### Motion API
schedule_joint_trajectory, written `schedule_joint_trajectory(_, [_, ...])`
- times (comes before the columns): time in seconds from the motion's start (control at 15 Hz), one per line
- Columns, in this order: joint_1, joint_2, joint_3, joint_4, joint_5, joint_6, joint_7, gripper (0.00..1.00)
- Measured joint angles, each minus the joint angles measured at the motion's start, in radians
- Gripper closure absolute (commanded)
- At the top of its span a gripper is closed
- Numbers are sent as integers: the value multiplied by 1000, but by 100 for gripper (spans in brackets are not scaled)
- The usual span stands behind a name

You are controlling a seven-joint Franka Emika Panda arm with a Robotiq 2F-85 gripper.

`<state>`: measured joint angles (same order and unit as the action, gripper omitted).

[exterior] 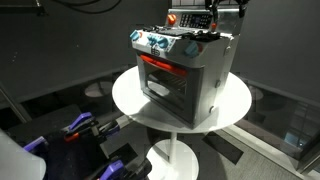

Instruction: Press the top red button on the right

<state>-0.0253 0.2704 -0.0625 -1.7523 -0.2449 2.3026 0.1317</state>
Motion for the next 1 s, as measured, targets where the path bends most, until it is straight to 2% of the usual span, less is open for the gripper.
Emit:
schedule_joint_trajectory(0.2, [-2, -27, 0, -2, 39, -85, -29, 0])
schedule_joint_trajectory(0.6, [-29, -104, 0, -18, 184, -307, -187, 0])
schedule_joint_trajectory(1.0, [-47, -189, -1, -119, 195, -410, -227, 0])
